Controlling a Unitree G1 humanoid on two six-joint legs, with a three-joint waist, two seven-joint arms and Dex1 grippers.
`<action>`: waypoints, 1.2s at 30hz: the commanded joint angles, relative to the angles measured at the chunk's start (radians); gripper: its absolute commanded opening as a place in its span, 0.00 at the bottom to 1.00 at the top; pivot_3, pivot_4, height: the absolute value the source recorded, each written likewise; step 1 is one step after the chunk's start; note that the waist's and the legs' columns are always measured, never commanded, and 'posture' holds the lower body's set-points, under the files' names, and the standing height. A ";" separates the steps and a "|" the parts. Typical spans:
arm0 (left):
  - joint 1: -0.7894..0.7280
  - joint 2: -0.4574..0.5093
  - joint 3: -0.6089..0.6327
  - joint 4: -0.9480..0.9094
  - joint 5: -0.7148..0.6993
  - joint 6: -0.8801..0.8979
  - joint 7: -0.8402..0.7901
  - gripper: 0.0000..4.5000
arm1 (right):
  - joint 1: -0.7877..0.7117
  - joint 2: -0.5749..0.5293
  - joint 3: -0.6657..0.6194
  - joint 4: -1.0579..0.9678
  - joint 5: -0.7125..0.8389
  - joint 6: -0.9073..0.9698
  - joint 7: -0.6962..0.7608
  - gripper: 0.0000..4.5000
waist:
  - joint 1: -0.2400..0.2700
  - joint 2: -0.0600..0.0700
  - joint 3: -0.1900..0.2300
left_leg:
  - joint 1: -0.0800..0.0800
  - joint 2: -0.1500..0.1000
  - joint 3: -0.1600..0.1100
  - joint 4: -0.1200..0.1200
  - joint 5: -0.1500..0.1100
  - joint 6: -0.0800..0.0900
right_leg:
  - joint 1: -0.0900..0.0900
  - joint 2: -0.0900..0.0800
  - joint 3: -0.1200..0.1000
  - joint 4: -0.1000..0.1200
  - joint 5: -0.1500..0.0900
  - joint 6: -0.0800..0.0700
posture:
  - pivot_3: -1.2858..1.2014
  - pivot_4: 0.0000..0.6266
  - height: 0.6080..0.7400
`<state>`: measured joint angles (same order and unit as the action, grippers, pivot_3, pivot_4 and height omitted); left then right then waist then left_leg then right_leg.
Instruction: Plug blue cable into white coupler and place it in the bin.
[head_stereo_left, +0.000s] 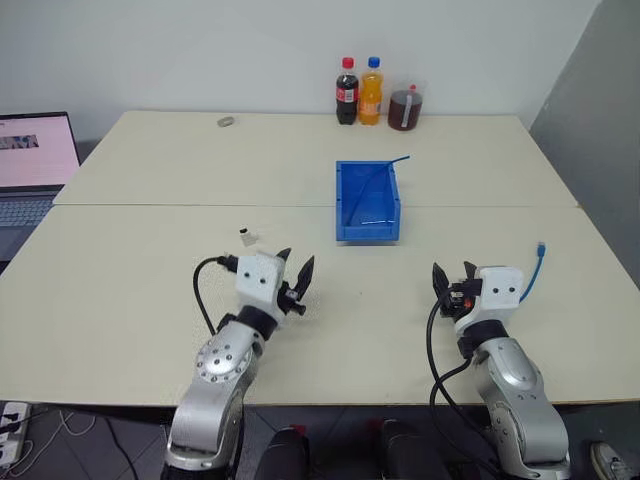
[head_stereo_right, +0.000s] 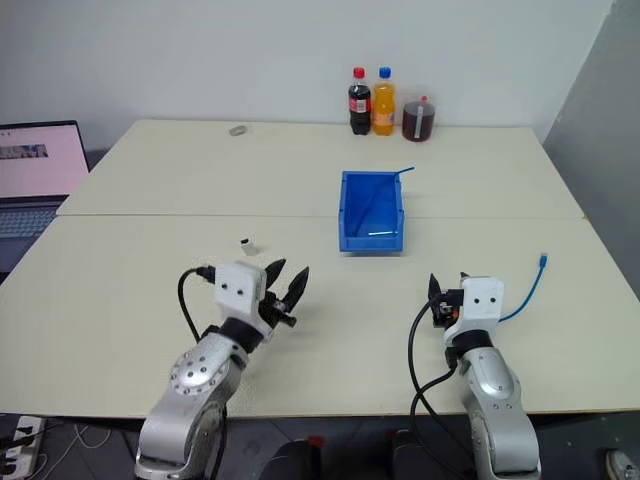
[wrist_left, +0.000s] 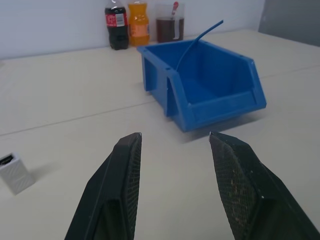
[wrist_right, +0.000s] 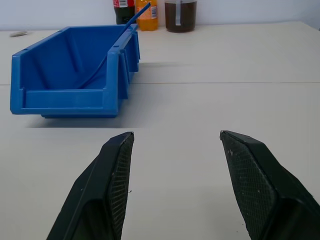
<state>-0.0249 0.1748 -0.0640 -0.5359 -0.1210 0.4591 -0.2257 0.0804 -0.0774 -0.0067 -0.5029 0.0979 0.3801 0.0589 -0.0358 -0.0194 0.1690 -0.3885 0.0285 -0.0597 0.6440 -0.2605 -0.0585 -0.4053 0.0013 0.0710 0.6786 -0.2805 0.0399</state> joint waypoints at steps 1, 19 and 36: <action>0.034 -0.004 0.033 -0.019 -0.001 0.002 0.028 0.50 | -0.009 0.006 0.005 -0.025 -0.007 -0.009 -0.009 0.65 | -0.003 0.000 0.000 | 0.000 0.000 0.000 0.000 0.000 0.000 | 0.000 0.000 0.000 0.000 0.000 0.000 | 0.52 0.24 1.00; -0.389 0.129 -0.215 0.012 -0.153 0.441 -0.300 0.50 | -0.203 0.048 -0.193 -0.095 -0.062 0.284 -0.258 0.65 | 0.004 0.000 0.000 | -0.005 -0.001 -0.003 0.002 0.000 0.000 | -0.002 0.000 -0.003 0.001 0.002 0.000 | 0.52 0.24 1.00; -0.623 0.322 -0.156 0.058 -0.416 0.443 -0.663 0.50 | -0.478 0.135 -0.434 -0.079 -0.086 0.826 -0.406 0.65 | -0.015 0.002 0.001 | -0.003 -0.001 -0.003 0.000 0.000 0.000 | -0.002 0.001 -0.003 0.001 0.001 -0.005 | 0.52 0.24 1.00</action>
<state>-0.6170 0.4718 -0.2646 -0.4613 -0.5030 0.9100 -0.8481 -0.3699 0.0819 -0.4142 -0.5904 0.0218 1.1933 -0.3434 -0.0513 -0.0175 0.1697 -0.3916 0.0278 -0.0630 0.6439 -0.2603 -0.0585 -0.4072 0.0020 0.0680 0.6798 -0.2797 0.0351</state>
